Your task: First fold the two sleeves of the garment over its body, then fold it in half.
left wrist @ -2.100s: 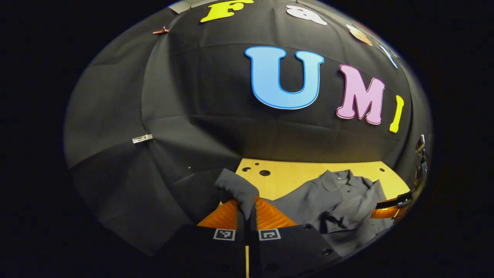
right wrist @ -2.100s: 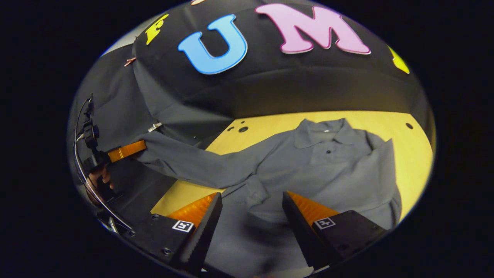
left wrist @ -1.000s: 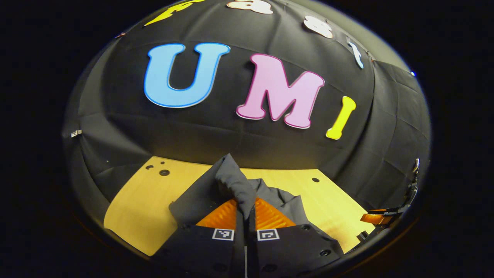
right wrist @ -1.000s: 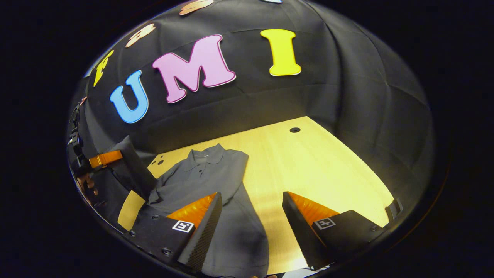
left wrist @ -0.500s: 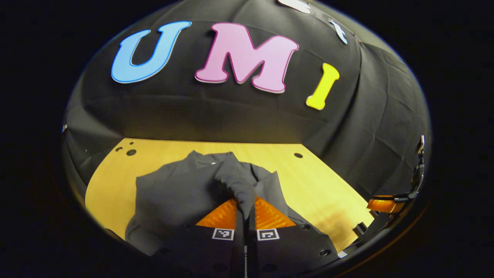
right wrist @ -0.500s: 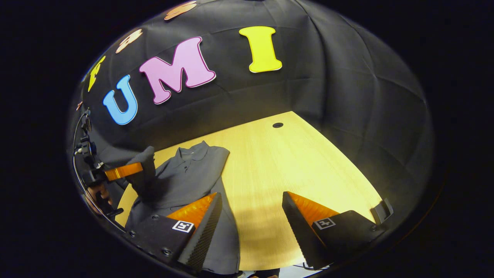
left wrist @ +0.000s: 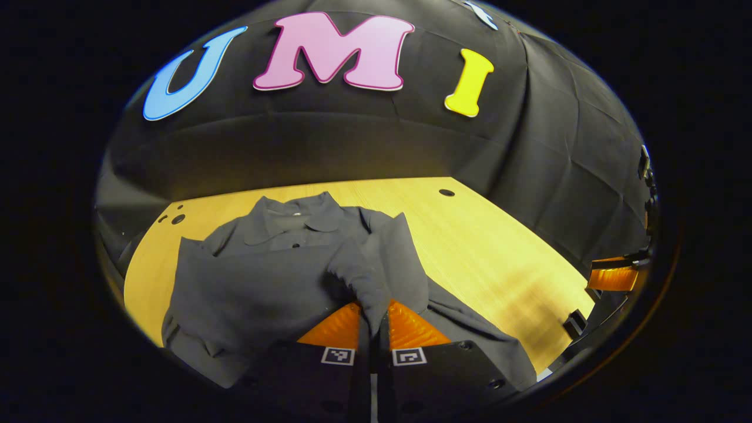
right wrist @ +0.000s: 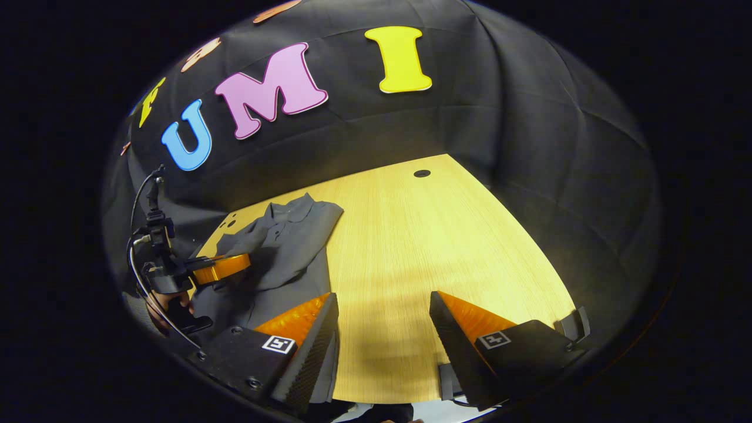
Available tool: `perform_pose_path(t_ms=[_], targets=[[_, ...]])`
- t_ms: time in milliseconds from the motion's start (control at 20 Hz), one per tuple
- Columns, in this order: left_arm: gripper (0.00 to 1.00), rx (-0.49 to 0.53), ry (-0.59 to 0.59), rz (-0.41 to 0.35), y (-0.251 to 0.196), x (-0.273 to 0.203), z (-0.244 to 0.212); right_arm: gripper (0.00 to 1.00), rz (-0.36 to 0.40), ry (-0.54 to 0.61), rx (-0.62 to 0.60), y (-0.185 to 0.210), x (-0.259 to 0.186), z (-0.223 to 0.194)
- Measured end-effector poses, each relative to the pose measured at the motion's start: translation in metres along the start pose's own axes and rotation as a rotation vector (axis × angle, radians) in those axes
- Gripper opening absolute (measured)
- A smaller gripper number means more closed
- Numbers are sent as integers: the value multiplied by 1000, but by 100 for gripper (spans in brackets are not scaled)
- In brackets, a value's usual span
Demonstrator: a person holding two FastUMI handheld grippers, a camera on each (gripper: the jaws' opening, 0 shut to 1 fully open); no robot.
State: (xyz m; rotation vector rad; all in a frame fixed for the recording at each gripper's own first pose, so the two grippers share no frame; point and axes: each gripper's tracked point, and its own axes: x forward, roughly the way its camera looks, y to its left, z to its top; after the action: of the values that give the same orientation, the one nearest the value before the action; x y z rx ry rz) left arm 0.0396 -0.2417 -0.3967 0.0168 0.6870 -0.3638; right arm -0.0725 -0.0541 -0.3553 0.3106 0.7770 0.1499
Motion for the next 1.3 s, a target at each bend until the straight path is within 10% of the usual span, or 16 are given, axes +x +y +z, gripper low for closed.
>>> perform_pose_path(t_ms=[300,350,700,1300], targets=[[33,47,91,-80,-37,7,-41,96,7,27,-12,-3,-6,-19],[22,38,101,-109,-44,4,-45,96,7,29,-17,-2,-7,-20],[93,-64,68,-332,-100,-34,-37,96,44,38,-63,22,-10,-26],[95,-82,68,-167,7,-154,-77,96,132,181,-160,83,-31,-89]])
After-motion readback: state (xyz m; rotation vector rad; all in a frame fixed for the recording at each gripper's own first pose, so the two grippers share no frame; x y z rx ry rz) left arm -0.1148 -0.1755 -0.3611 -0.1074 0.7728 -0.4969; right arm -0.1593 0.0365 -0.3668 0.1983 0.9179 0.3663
